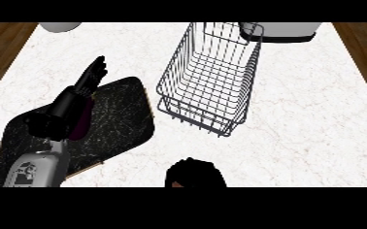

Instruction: Pick the cupcake from the placemat and place it in the basket

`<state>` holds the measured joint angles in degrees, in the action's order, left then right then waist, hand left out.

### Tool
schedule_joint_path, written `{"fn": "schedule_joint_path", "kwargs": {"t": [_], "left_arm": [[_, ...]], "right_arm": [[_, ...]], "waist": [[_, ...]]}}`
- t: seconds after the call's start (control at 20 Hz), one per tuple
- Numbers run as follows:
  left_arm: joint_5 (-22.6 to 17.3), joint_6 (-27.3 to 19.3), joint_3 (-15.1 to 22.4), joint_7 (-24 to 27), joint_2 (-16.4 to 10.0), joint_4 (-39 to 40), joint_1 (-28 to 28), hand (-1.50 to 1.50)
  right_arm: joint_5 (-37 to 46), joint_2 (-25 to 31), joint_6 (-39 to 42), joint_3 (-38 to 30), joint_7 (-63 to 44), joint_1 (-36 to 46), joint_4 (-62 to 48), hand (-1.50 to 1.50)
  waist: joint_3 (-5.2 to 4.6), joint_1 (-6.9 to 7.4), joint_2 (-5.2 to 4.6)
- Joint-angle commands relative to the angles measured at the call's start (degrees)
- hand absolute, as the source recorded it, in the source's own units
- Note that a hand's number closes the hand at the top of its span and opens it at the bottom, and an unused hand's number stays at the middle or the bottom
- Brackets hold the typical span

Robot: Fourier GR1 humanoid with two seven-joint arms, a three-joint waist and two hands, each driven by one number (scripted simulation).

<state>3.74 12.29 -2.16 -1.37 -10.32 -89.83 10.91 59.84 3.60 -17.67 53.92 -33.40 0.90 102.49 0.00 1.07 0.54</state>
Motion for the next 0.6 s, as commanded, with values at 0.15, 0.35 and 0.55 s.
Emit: {"fn": "schedule_joint_path", "kwargs": {"t": [0.15, 0.35, 0.55], "left_arm": [[0.34, -0.51, 0.20, 0.64, 0.50, -0.55, -1.08, 0.00], [-0.35, 0.81, -0.51, 0.87, -0.71, -0.20, -2.54, 0.00], [1.73, -0.90, 0.58, 1.66, 0.48, 1.72, -0.52, 0.00]], "right_arm": [[2.01, -3.33, -8.49, 8.64, -14.99, 4.58, 9.95, 1.50], [5.66, -3.24, -8.12, 7.71, -21.24, 8.98, 9.79, 1.50], [9.65, -3.24, -5.11, 6.29, -28.75, 15.32, 8.96, 1.50]], "waist": [[-0.18, -0.77, 0.49], [-0.24, -0.74, 0.44], [-0.29, -1.49, 0.03]]}}
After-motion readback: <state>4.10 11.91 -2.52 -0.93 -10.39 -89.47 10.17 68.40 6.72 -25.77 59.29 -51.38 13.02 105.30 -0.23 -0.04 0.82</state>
